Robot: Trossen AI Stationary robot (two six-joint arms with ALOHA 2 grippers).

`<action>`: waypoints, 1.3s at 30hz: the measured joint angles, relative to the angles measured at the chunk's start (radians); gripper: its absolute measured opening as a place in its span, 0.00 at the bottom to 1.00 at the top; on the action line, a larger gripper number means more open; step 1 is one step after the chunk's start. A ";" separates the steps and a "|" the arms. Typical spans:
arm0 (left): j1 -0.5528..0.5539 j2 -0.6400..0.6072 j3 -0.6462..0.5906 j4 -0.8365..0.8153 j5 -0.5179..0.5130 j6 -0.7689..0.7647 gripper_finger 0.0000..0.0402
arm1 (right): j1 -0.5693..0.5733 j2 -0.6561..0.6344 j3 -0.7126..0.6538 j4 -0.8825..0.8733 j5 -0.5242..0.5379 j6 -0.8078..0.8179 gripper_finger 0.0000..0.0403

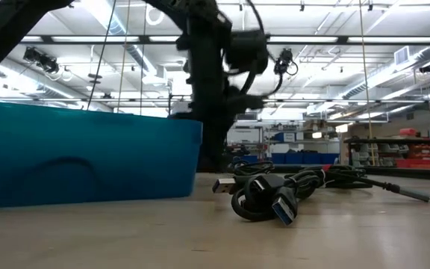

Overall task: Pick and place USB-C Cables
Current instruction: Put the black charger cable into the blue bin

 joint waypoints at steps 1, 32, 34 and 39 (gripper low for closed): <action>-0.001 -0.005 0.022 -0.004 0.000 0.015 0.04 | 0.000 0.000 0.000 0.000 0.000 0.000 0.61; -0.455 -0.114 0.429 -0.655 -0.119 -0.157 0.04 | 0.000 0.000 0.000 0.001 0.006 0.008 0.61; -0.478 -0.116 0.375 -0.656 -0.116 -0.182 0.04 | 0.000 0.000 0.000 0.002 0.006 0.008 0.61; -0.508 -0.118 0.194 -0.655 -0.044 -0.223 0.04 | 0.000 0.000 0.000 0.003 0.006 0.010 0.61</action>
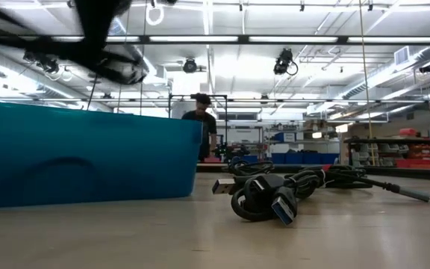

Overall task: Pick and place USB-C Cables
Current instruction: Put the black charger cable into the blue bin

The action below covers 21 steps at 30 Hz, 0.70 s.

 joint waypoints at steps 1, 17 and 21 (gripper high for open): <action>0.001 0.000 -0.041 0.000 0.021 -0.007 0.04 | 0.000 0.000 0.000 0.001 0.000 0.001 0.61; 0.008 -0.132 -0.427 0.361 0.121 -0.026 0.04 | 0.000 0.000 0.000 0.001 -0.004 0.043 0.61; 0.013 -0.199 -0.481 0.373 0.117 -0.026 0.04 | 0.000 0.000 0.000 0.001 -0.004 0.043 0.61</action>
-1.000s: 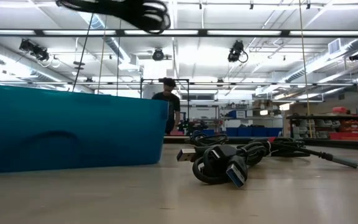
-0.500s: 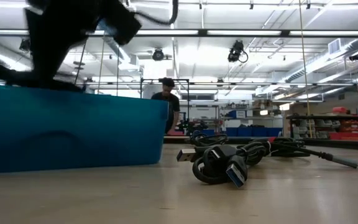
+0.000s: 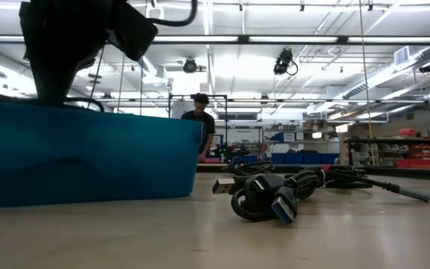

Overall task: Pick and place USB-C Cables
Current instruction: Put the black charger cable into the blue bin

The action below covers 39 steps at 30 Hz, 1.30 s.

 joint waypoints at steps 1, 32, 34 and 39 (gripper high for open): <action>0.002 -0.019 -0.018 0.000 -0.008 0.000 0.04 | 0.000 0.000 0.000 0.001 0.000 0.000 0.61; 0.097 -0.218 -0.363 0.413 -0.014 -0.019 0.09 | 0.000 0.000 0.000 0.003 0.019 0.001 0.61; 0.097 -0.218 -0.346 0.399 -0.005 -0.001 0.17 | 0.000 0.000 0.000 0.003 0.019 0.001 0.61; 0.120 -0.218 -0.277 0.370 0.007 0.032 0.34 | 0.000 0.000 0.000 0.009 0.019 0.001 0.61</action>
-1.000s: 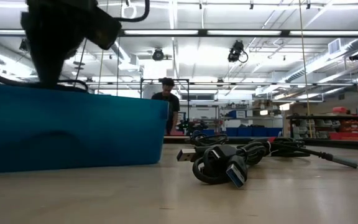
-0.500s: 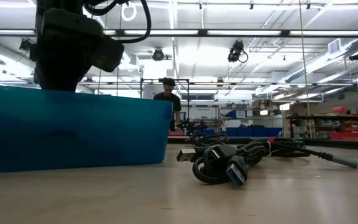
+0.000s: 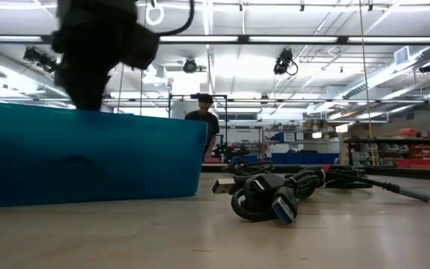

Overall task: Pick and place USB-C Cables
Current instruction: Put the black charger cable into the blue bin

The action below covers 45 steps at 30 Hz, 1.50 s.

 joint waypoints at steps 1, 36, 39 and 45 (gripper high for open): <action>0.008 0.000 0.021 -0.016 -0.001 0.003 0.36 | 0.000 0.000 0.000 0.002 0.000 0.000 0.61; 0.121 0.000 0.685 -0.435 -0.852 0.111 0.46 | 0.053 0.342 0.000 -0.293 -0.001 -0.037 0.60; 0.121 0.000 0.685 -0.438 -0.839 0.112 0.46 | 0.099 0.376 0.000 -0.323 -0.001 0.008 0.60; 0.121 0.000 0.685 -0.469 -0.839 0.111 0.46 | 0.203 0.435 0.000 -0.326 0.004 0.130 0.60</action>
